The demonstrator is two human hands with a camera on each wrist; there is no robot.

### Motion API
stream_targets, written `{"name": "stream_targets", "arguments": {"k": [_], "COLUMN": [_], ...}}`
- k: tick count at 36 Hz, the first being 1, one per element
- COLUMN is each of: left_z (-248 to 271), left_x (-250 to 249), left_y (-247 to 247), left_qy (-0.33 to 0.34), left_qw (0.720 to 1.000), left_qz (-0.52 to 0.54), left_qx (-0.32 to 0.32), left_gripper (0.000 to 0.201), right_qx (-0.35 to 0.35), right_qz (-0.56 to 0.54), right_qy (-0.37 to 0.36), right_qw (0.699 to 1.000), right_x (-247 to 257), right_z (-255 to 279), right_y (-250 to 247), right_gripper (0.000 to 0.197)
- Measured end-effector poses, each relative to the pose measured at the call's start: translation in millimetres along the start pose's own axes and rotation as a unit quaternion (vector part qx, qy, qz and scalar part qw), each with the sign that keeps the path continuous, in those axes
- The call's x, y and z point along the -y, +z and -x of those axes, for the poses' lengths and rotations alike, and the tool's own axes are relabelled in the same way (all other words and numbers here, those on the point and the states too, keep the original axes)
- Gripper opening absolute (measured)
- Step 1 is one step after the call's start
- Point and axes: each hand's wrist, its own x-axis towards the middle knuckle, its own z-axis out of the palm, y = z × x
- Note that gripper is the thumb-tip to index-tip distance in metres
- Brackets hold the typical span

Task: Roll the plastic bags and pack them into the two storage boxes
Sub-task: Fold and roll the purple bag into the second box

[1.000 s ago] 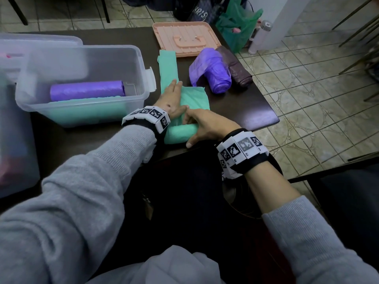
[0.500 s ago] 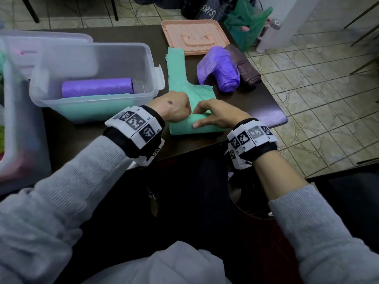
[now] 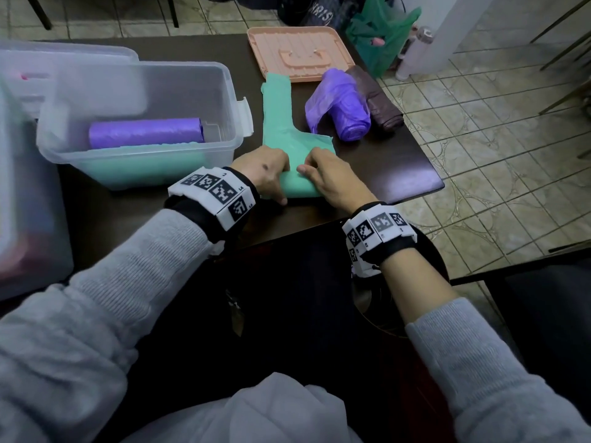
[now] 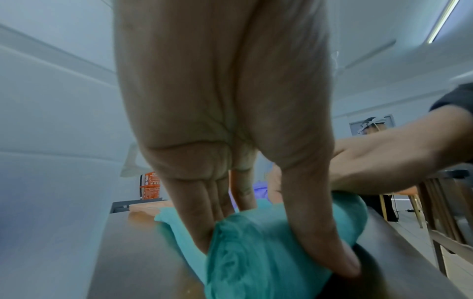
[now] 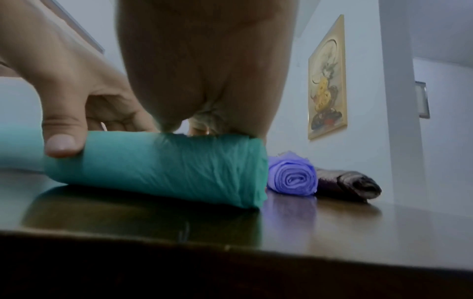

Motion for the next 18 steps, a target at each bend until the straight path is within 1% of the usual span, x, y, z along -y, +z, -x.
{"name": "stream_targets", "arguments": {"k": [3, 5, 7, 8, 10, 12, 14, 18], "left_z": [0, 0, 0, 0, -1, -3, -4, -6], "left_x": [1, 1, 1, 1, 0, -1, -2, -1], "left_y": [-2, -2, -3, -3, -4, -5, -6, -9], "left_qy": [-0.003, -0.004, -0.005, -0.008, -0.011, -0.013, -0.014, -0.021], "left_qw": [1.000, 0.999, 0.999, 0.998, 0.995, 0.993, 0.991, 0.988], "left_qz": [0.003, 0.000, -0.007, -0.013, -0.024, -0.038, -0.053, -0.061], "left_qx": [0.020, 0.036, 0.051, 0.064, 0.092, 0.114, 0.124, 0.143], "left_gripper": [0.068, 0.069, 0.065, 0.060, 0.047, 0.038, 0.038, 0.043], "right_qx": [0.011, 0.009, -0.009, -0.017, -0.006, 0.032, 0.056, 0.059], "right_qz": [0.044, 0.107, 0.170, 0.181, 0.169, 0.152, 0.160, 0.092], "right_qy": [-0.012, -0.038, -0.068, -0.072, -0.066, -0.055, -0.053, -0.043], "right_qw": [0.999, 0.993, 0.983, 0.981, 0.983, 0.986, 0.984, 0.993], "right_x": [1, 2, 6, 9, 15, 19, 19, 13], "right_z": [7, 13, 21, 25, 32, 37, 38, 33], "right_y": [-1, -2, -2, -2, -3, -3, -4, -6], "right_gripper": [0.030, 0.031, 0.031, 0.031, 0.033, 0.044, 0.053, 0.052]}}
